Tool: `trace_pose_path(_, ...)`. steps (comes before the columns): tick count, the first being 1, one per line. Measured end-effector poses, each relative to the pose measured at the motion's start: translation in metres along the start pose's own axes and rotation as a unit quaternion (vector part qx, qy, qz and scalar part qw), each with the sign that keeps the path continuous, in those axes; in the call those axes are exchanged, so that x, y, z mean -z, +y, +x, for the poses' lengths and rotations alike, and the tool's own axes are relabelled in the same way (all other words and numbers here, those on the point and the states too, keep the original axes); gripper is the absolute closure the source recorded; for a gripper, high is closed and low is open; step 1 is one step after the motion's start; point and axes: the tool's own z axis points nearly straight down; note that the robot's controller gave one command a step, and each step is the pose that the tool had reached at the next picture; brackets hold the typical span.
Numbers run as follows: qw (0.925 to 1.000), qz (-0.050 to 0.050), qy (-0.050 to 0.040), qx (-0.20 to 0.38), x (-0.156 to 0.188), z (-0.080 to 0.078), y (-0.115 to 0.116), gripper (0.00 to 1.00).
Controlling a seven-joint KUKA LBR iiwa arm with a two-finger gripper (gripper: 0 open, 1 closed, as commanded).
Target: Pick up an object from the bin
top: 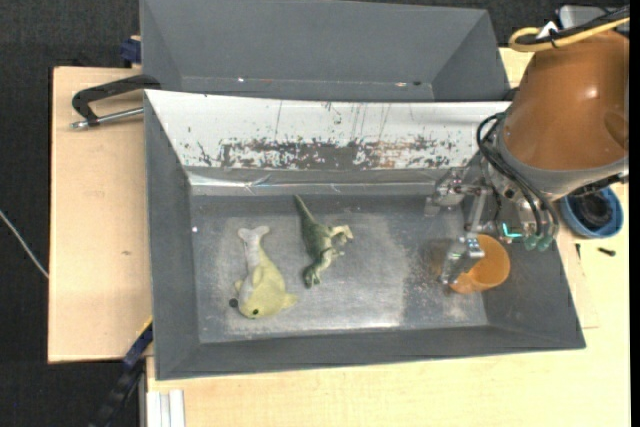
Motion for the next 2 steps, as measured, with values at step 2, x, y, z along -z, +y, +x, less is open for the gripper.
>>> trace_pose_path(2,0.9993,-0.003,-0.0047,-0.038,-0.149,-0.034,-0.084,0.00)
